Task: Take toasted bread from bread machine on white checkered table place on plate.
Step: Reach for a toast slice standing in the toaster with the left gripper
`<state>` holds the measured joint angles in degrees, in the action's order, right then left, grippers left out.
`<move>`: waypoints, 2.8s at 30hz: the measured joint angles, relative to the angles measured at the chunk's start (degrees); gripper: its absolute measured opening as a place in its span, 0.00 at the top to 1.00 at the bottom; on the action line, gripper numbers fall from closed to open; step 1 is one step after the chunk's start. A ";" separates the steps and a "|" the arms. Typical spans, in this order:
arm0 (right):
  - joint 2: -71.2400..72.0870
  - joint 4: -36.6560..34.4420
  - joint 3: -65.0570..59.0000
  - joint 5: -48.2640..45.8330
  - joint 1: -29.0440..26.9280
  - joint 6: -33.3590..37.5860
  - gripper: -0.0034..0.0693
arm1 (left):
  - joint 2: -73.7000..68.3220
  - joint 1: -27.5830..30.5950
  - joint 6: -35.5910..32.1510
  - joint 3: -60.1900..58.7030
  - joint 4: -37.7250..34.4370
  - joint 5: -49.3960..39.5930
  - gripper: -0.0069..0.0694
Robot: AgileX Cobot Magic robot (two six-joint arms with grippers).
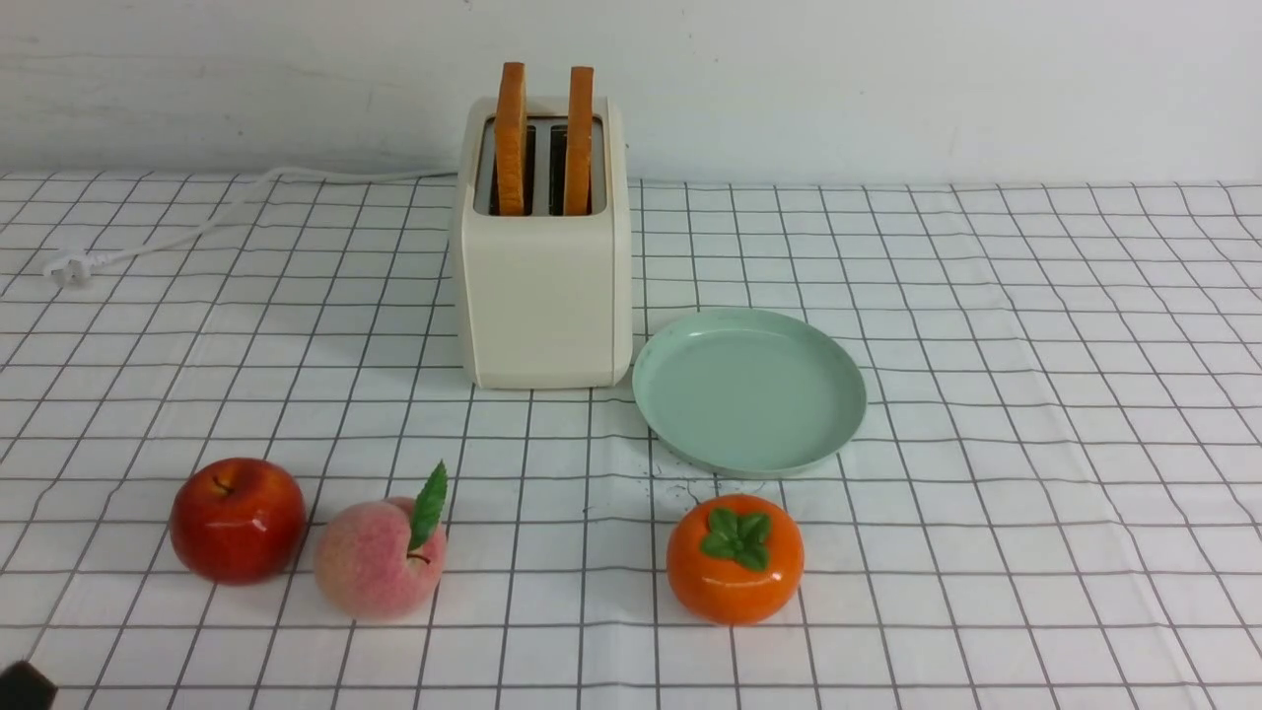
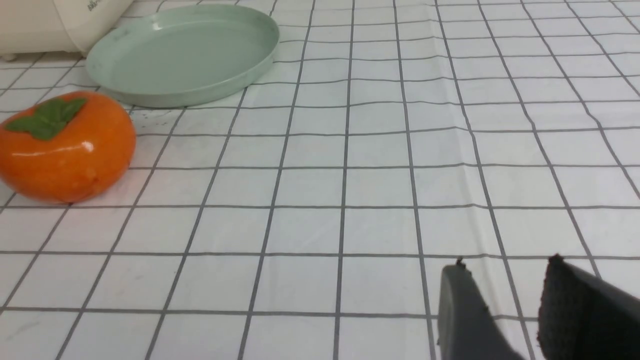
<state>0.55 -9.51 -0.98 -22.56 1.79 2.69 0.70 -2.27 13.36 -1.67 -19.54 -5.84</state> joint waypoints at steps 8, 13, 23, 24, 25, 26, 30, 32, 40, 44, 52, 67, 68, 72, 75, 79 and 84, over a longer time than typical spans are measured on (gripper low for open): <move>0.00 0.69 0.00 0.70 0.00 0.00 0.62 | 0.00 0.00 0.00 0.00 -21.01 7.62 0.60; 0.00 -5.88 -0.53 6.89 0.00 -5.07 0.62 | 0.00 0.00 0.00 0.85 -27.71 6.67 0.60; -0.60 -23.22 4.19 11.63 0.00 -11.05 0.67 | -6.57 0.00 -15.30 18.95 -24.07 -3.35 0.93; -0.80 -22.98 5.28 10.50 0.00 -10.70 0.69 | -7.10 0.00 -15.64 19.79 -24.08 -3.67 0.93; -3.01 -22.20 9.09 6.68 0.00 -7.46 0.73 | -12.01 0.00 -18.60 22.86 -23.96 -4.63 0.93; -6.89 -21.10 15.10 1.08 0.00 -2.27 0.78 | -17.02 0.00 -21.14 26.05 -23.88 -5.54 0.93; -18.26 -19.76 30.48 -12.78 0.00 11.66 0.90 | -32.06 0.00 -27.23 34.93 -23.67 -9.69 0.93; -20.75 -19.71 33.85 -15.45 0.00 14.04 0.93 | -36.05 0.00 -28.89 37.24 -23.67 -11.11 0.93; -33.28 -20.56 52.08 -24.06 0.00 18.58 0.95 | -61.64 -6.32 -43.24 54.98 -24.83 -14.77 0.93; -36.69 -23.48 57.33 -24.06 0.00 20.12 0.95 | -68.20 -14.25 -47.08 60.26 -23.22 -9.10 0.93; -39.54 -33.07 63.53 -24.01 0.00 26.28 0.95 | -83.65 -16.65 -48.20 69.84 -22.39 0.28 0.81; -39.70 -39.82 64.03 -25.12 0.00 32.86 0.93 | -110.02 -16.73 -49.09 89.83 -22.39 9.45 0.33; -39.70 -39.82 64.03 -25.12 0.00 32.86 0.93 | -110.89 -16.73 -49.48 90.35 -22.39 9.72 0.36; -39.70 -39.88 64.03 -25.31 0.00 32.86 0.93 | -113.76 -16.73 -50.99 91.54 -22.66 11.33 0.60; -39.77 -39.88 64.03 -25.77 0.00 32.86 0.92 | -113.99 -16.73 -51.24 91.86 -22.66 11.88 0.79; -39.77 -40.01 64.03 -26.32 0.00 32.86 0.92 | -113.93 -16.73 -51.74 91.94 -22.79 11.99 0.84; -39.77 -40.01 64.08 -26.43 0.00 32.86 0.92 | -109.57 -16.73 -53.81 91.94 -22.79 12.22 0.83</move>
<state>-39.21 -49.52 63.09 -49.00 1.79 35.54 -108.87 -18.99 -40.45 90.27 -42.33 6.38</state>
